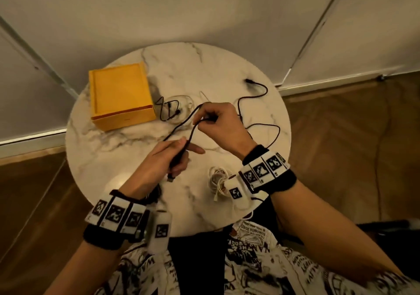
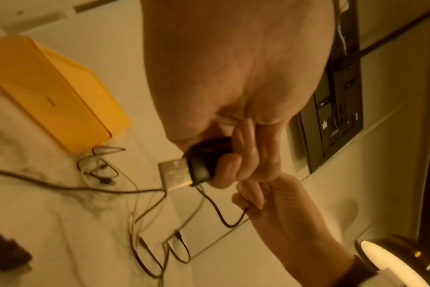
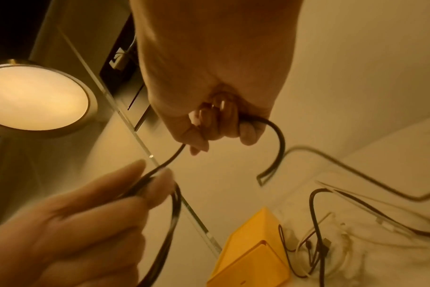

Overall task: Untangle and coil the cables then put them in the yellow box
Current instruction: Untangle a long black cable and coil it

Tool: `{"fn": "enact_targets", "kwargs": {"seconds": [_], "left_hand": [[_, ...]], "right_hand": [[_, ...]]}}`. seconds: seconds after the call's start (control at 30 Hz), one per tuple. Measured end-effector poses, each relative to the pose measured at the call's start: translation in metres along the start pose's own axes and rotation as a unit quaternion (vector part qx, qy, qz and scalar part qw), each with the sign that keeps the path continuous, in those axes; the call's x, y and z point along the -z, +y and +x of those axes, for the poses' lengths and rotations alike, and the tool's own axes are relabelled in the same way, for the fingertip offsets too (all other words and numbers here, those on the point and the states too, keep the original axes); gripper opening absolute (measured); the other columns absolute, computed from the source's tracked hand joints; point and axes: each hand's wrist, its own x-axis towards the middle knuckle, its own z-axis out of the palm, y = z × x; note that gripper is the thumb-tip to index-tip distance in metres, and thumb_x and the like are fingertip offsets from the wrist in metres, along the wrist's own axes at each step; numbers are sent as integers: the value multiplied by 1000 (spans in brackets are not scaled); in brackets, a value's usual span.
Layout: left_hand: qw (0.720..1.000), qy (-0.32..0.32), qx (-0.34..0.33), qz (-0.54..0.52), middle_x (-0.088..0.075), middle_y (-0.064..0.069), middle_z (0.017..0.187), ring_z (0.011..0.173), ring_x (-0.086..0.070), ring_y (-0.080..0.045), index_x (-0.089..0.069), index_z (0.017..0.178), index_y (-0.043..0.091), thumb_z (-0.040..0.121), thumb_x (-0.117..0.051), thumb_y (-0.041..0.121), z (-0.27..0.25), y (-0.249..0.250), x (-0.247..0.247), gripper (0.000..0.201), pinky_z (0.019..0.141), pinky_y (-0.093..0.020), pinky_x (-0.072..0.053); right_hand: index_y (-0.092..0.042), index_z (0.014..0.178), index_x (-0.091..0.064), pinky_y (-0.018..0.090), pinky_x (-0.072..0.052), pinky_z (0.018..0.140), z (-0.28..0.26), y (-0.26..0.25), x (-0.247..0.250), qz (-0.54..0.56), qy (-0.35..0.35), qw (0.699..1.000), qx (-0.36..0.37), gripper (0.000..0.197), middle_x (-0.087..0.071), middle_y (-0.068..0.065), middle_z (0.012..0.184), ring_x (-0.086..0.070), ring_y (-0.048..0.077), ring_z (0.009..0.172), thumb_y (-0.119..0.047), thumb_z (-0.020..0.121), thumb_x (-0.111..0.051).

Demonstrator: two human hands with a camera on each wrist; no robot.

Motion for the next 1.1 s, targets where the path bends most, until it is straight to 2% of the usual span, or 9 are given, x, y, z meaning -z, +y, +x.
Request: {"fn": "enact_targets", "kwargs": {"seconds": [0.2,0.3,0.37,0.47,0.57,0.67,0.83,0.97,1.1], "left_hand": [[986,-74,85,-121,-24,2,39,37,-17,-13,-73,100,-1,97,-35,36,-12,6,2,54,40,-24,-23],[951,-144,101,-256,-46,-1,37,30,-37,-10,-68,113,-1,98,-28,31,-25,13,-2,54,39,-20,-37],[915,-161,74,-363,-64,-4,55,42,-56,-11,-65,118,-3,96,-38,28,-30,21,-7,46,46,-20,-47],[883,-124,-4,-452,-71,-4,81,66,-66,-9,-56,126,-6,95,-44,23,-19,39,-6,44,60,-21,-53],[935,-4,-75,-347,-74,-5,91,78,-69,-13,-51,131,-3,98,-33,19,0,51,-7,44,66,-22,-54],[972,91,-128,-173,-74,-9,96,88,-71,-24,-48,133,7,99,-39,18,10,44,-4,37,76,-29,-55],[965,168,-203,-8,-74,-11,99,94,-71,-22,-43,138,0,102,-37,3,5,38,12,36,80,-23,-53],[942,192,-188,200,-72,13,102,102,-65,2,-51,132,-1,102,-42,5,0,25,22,32,90,-19,-51],[952,67,-39,295,-72,1,90,83,-70,-12,-64,104,11,101,-47,18,-3,16,31,20,79,-31,-54]], "right_hand": [[-4,71,-69,17,-39,60,-7,6,-10,67,-6,998,8,15,-62,-11,61,-54,0,58,1,68,-56],[-2,79,-71,18,-43,63,-10,5,-14,118,16,993,4,19,-66,-5,69,-58,3,64,6,73,-56],[-9,83,-71,19,-42,59,-15,5,-24,136,-9,991,-15,25,-62,-15,68,-54,1,60,8,73,-56],[-26,76,-59,37,-43,55,-25,11,-44,96,-66,993,-7,33,-54,-6,67,-50,10,61,6,80,-54],[-12,75,-53,33,-36,51,-29,12,-54,18,-102,994,-16,19,-51,2,61,-42,9,52,2,89,-55],[2,98,-57,26,-41,44,-29,5,-49,136,-169,972,-90,6,-57,13,55,-49,16,39,-2,93,-56],[-6,105,-65,26,-43,47,-34,16,-40,81,-289,947,-114,14,-58,6,54,-50,13,41,-8,92,-61],[-15,88,-70,24,-39,53,-37,9,-32,-44,-287,957,-7,6,-55,-4,58,-47,6,50,-16,89,-63],[-19,84,-73,12,-29,53,-16,-15,-10,-153,-203,959,125,7,-48,-18,51,-48,-1,53,-16,86,-67]]}}
